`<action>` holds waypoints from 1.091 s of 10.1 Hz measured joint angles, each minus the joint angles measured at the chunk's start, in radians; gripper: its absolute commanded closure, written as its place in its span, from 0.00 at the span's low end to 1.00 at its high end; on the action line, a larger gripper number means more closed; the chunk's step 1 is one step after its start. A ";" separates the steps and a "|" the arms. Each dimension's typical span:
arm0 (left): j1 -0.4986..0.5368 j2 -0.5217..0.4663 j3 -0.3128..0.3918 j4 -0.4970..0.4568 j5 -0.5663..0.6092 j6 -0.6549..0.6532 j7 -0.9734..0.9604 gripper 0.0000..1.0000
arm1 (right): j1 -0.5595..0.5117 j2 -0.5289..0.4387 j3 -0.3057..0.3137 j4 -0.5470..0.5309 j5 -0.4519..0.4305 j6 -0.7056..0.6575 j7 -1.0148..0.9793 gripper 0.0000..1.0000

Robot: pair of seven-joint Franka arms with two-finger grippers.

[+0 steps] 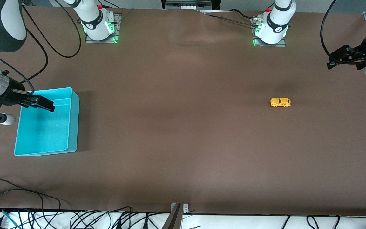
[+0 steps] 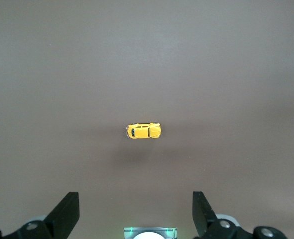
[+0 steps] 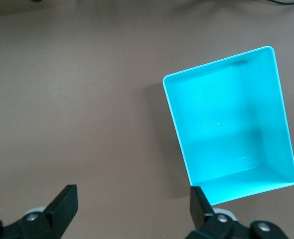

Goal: Wind up and store yellow beetle car

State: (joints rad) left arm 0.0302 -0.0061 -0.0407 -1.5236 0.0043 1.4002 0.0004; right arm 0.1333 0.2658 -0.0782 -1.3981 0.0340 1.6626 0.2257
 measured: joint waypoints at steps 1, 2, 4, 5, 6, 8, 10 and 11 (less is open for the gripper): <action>0.000 0.000 0.000 0.000 0.000 0.000 0.000 0.00 | 0.000 0.000 0.000 0.000 0.000 0.000 0.000 0.00; 0.000 0.000 0.000 0.000 0.000 0.000 0.000 0.00 | 0.000 0.000 0.000 0.000 0.000 0.001 0.000 0.00; 0.000 0.000 0.000 0.000 0.000 0.000 0.000 0.00 | 0.000 0.000 -0.001 0.000 0.000 0.004 0.000 0.00; 0.000 0.000 0.000 0.000 0.000 0.000 0.000 0.00 | -0.001 0.000 -0.001 0.000 0.000 0.007 0.000 0.00; 0.000 0.000 0.000 0.000 0.000 0.000 0.000 0.00 | -0.001 -0.001 -0.001 0.002 0.000 0.010 0.000 0.00; 0.000 0.000 0.000 0.000 0.000 0.000 0.000 0.00 | -0.002 -0.002 -0.002 0.002 0.000 0.012 0.015 0.00; 0.000 0.000 0.000 0.000 0.000 0.000 0.000 0.00 | -0.010 -0.002 -0.003 0.002 0.000 0.012 0.035 0.00; 0.000 0.000 0.000 0.000 0.000 0.000 0.000 0.00 | -0.011 -0.003 -0.003 0.003 0.000 0.012 0.044 0.00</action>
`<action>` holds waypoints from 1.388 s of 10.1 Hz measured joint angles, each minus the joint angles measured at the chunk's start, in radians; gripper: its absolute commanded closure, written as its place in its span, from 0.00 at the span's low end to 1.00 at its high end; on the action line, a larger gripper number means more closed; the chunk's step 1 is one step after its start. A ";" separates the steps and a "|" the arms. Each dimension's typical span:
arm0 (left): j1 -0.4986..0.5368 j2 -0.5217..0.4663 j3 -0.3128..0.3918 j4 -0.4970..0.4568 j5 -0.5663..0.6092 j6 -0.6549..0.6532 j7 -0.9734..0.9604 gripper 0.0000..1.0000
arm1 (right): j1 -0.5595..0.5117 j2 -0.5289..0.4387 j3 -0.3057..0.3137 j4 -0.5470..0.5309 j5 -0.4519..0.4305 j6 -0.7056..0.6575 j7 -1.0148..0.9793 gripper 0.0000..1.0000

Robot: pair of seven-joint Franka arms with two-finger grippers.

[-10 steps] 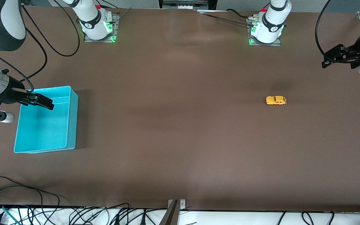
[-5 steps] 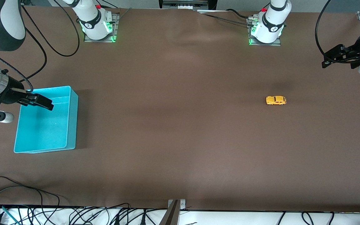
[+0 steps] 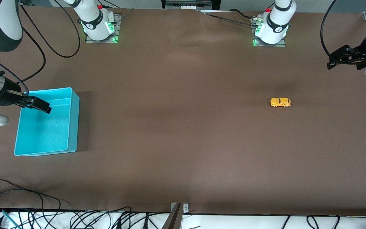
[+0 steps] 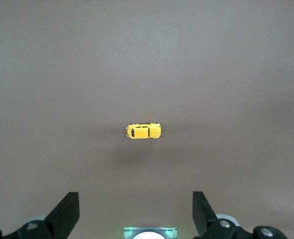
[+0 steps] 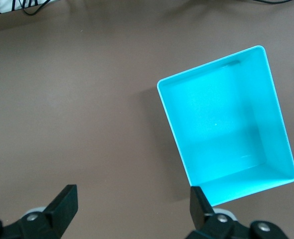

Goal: Wind up and store yellow beetle car

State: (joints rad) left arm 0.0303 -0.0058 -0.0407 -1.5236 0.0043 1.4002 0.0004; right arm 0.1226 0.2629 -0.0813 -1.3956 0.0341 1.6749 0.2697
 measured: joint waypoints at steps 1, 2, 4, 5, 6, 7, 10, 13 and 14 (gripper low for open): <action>0.000 0.000 0.000 0.000 0.000 0.000 0.000 0.00 | 0.000 -0.001 0.000 0.000 0.000 0.000 0.003 0.00; 0.000 0.000 0.000 0.000 0.000 0.000 0.000 0.00 | 0.000 -0.003 0.000 0.000 0.000 0.000 0.004 0.00; 0.000 0.000 0.000 0.000 0.000 0.000 0.000 0.00 | 0.000 -0.005 0.000 0.000 0.000 0.000 0.005 0.00; 0.000 0.000 0.000 0.000 0.000 0.000 0.000 0.00 | 0.000 -0.005 0.000 -0.002 0.000 -0.001 0.005 0.00; 0.000 0.000 0.000 0.000 0.000 0.000 0.000 0.00 | 0.001 -0.004 0.001 -0.006 -0.001 -0.001 0.005 0.00; 0.000 0.000 0.000 0.000 0.000 0.000 0.000 0.00 | 0.001 -0.004 0.000 -0.011 -0.001 -0.001 0.005 0.00; 0.000 0.000 0.000 0.000 0.000 0.000 0.000 0.00 | 0.002 -0.004 0.001 -0.017 -0.001 -0.003 0.005 0.00; 0.000 0.002 -0.002 -0.022 0.000 -0.006 0.000 0.00 | 0.002 -0.004 0.001 -0.020 -0.001 -0.007 0.005 0.00; 0.000 0.008 -0.002 -0.076 0.001 0.012 0.000 0.00 | 0.002 -0.004 0.001 -0.020 -0.001 -0.007 0.005 0.00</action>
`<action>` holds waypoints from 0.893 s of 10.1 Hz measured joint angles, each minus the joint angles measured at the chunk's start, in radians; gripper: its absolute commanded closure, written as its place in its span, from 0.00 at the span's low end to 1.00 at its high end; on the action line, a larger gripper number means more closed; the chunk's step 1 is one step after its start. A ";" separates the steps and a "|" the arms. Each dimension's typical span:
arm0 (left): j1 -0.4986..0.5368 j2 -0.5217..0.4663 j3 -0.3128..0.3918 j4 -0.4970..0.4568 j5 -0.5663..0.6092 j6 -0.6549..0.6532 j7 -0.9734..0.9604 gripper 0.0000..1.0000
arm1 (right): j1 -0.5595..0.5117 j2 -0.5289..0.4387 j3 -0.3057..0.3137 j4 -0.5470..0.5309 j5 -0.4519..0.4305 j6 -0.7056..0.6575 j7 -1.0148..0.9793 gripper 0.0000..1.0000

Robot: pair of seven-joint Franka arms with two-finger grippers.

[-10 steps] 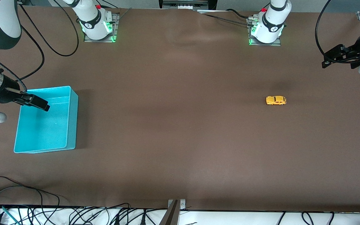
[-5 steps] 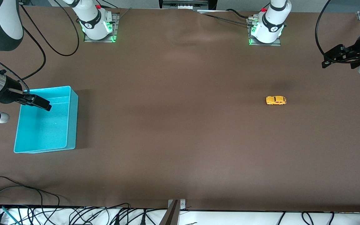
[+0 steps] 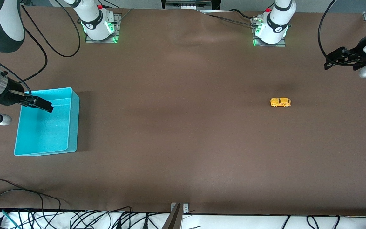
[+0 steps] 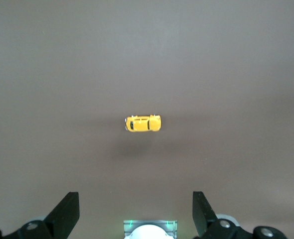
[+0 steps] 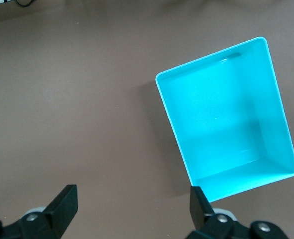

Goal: Wind up and store yellow beetle car
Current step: 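Reach the left gripper down over the yellow beetle car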

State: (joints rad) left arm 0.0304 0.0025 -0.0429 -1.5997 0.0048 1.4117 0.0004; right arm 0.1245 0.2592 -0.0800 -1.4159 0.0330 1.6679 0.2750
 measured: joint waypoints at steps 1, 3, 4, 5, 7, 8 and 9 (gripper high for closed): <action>0.003 0.011 0.001 -0.068 0.000 0.044 0.000 0.00 | 0.000 0.000 0.000 0.000 0.000 -0.001 0.000 0.00; 0.027 0.027 0.006 -0.142 0.000 0.104 0.000 0.00 | 0.000 0.000 0.000 0.000 0.000 -0.003 0.000 0.00; 0.032 0.026 0.008 -0.182 0.000 0.134 0.000 0.00 | 0.000 0.000 0.000 0.000 0.000 -0.003 0.000 0.00; 0.037 0.027 0.009 -0.238 0.000 0.191 0.000 0.00 | 0.000 0.000 0.000 0.000 0.000 -0.003 0.000 0.00; 0.047 0.028 0.009 -0.362 0.000 0.341 0.000 0.00 | 0.000 0.000 0.000 -0.003 0.000 -0.005 0.000 0.00; 0.048 0.029 0.009 -0.421 0.000 0.417 0.000 0.00 | 0.000 0.000 0.000 -0.008 0.000 -0.005 0.000 0.00; 0.048 0.030 0.009 -0.476 0.000 0.491 0.000 0.00 | 0.000 0.001 0.000 -0.011 0.000 -0.005 0.000 0.00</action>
State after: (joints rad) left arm 0.0788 0.0326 -0.0335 -2.0761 0.0050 1.9027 0.0003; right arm 0.1247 0.2597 -0.0798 -1.4271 0.0327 1.6626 0.2750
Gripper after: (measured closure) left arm 0.000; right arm 0.000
